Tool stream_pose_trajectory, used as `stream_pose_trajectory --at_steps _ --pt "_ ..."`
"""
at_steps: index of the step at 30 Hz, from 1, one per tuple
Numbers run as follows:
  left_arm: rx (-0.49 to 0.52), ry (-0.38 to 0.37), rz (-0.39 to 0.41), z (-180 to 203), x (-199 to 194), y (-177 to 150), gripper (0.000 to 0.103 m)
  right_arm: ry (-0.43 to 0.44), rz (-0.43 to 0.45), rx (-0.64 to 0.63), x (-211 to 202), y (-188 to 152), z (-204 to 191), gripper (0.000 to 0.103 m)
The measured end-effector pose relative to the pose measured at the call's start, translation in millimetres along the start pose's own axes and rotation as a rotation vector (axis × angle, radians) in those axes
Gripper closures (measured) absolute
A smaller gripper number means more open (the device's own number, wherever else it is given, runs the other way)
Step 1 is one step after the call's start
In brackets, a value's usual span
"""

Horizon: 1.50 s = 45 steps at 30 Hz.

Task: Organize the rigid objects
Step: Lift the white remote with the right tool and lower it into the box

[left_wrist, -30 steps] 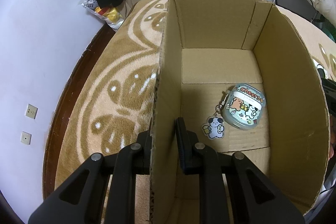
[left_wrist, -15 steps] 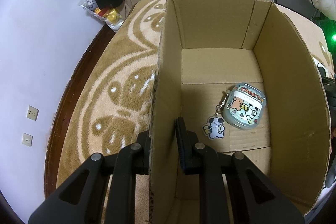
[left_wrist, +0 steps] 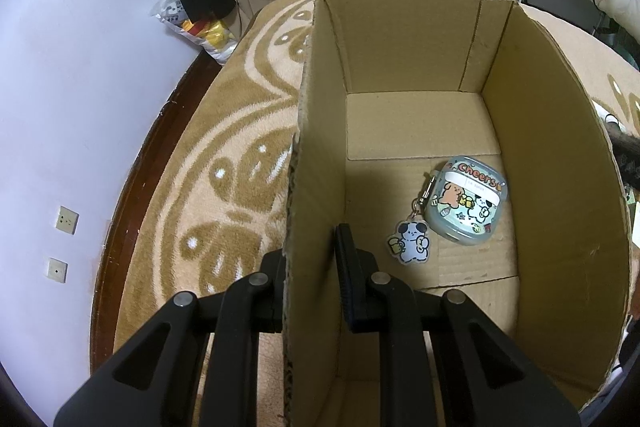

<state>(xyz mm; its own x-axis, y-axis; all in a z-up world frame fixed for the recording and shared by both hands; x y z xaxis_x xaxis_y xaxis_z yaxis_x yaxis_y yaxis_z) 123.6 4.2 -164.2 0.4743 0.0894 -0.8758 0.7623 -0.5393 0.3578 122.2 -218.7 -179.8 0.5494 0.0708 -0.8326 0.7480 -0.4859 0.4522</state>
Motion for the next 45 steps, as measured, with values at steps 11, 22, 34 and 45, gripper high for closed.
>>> stream_pose_trajectory --at_steps 11,22,34,45 --pt "0.011 0.014 0.001 2 -2 1 0.086 0.077 0.098 0.017 -45 10 -9 0.083" --pt "0.017 0.02 0.003 2 -3 0 0.085 0.235 0.285 -0.081 -124 25 -68 0.083" --pt "0.017 0.022 0.005 4 -5 0 0.085 0.193 0.197 -0.22 -90 -10 -100 0.083" --pt "0.007 0.014 0.008 0 -5 1 0.085 0.149 0.151 -0.267 -68 -23 -102 0.083"
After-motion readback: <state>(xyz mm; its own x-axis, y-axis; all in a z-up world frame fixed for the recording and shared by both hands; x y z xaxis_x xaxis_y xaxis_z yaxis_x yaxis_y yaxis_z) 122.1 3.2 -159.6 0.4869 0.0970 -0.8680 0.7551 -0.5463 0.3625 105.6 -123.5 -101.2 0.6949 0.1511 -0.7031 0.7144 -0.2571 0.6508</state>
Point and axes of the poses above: each gripper's, at about its wrist camera, not at the fingertips, and x roughly the way its jaws point, z to its right, y to its top, the point moved 6 cm from there along x, roughly the way its jaws point, and after that the axes turned 14 degrees about x, right-handed, at the moved point
